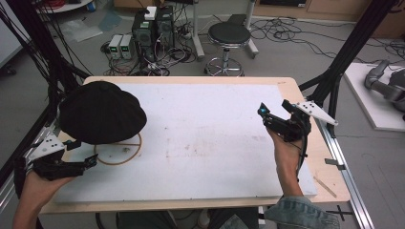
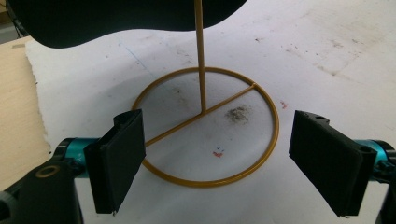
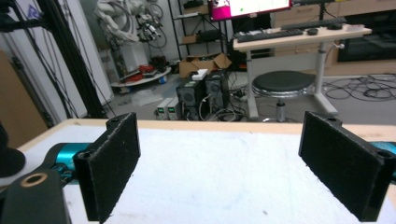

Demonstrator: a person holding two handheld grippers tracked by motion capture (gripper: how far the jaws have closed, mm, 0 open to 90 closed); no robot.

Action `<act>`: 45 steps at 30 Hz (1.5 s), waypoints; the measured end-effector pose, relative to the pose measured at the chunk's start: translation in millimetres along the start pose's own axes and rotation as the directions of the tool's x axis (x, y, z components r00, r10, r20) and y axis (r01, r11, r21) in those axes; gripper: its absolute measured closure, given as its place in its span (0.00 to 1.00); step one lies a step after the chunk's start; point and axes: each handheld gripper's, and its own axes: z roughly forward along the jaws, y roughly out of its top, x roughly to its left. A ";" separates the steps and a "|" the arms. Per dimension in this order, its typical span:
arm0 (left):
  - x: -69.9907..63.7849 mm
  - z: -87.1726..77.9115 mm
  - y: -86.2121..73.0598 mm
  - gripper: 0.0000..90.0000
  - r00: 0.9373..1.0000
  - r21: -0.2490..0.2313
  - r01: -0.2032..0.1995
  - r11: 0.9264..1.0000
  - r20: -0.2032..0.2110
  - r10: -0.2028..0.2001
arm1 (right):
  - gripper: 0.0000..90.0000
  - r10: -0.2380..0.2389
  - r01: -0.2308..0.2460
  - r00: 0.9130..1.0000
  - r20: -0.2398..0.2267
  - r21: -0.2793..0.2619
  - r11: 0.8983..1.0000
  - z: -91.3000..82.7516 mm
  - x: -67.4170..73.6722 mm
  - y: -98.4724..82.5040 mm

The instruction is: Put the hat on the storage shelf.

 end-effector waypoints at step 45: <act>-2.0 14.3 -1.4 0.21 1.000 0.014 -0.002 1.000 0.009 0.002 | 0.13 0.027 -0.032 0.999 0.038 0.134 0.991 -12.5 -28.8 -87.5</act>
